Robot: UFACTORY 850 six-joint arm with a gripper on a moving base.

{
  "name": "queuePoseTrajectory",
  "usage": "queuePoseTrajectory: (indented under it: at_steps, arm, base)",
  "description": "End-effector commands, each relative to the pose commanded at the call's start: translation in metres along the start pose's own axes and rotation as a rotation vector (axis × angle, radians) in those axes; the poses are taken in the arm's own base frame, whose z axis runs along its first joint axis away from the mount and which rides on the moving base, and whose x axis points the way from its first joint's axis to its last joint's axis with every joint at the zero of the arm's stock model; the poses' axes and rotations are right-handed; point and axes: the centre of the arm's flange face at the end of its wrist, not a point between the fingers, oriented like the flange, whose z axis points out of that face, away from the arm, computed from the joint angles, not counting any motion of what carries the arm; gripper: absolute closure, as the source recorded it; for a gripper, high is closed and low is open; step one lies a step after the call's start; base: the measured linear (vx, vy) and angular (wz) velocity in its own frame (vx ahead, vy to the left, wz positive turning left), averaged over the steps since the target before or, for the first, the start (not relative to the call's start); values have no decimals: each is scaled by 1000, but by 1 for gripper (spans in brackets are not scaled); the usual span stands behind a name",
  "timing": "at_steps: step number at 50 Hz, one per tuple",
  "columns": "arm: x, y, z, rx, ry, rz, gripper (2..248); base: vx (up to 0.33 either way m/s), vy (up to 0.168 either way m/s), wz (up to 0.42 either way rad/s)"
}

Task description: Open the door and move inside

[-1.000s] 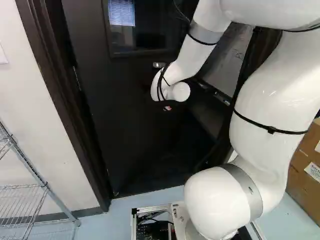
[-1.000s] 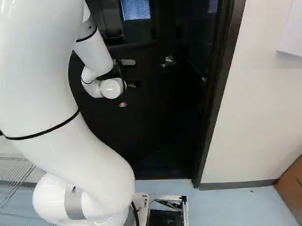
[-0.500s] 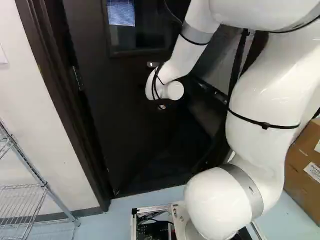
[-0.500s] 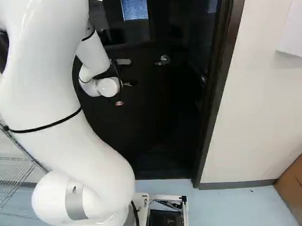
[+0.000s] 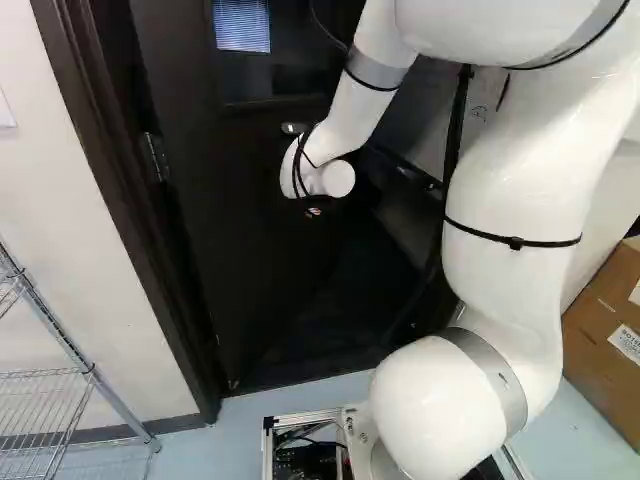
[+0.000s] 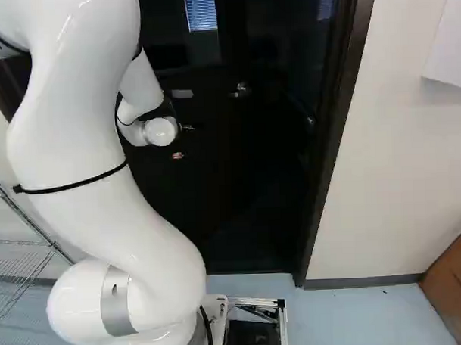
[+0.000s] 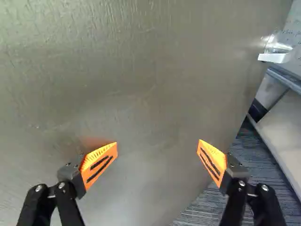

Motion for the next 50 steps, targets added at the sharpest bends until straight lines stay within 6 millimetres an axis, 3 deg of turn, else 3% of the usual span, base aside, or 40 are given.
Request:
queuePoseTrajectory:
  at_steps: [50]
  arm:
    - [4,-46,47,95,7,-43,3]
  base:
    - [0,0,0]
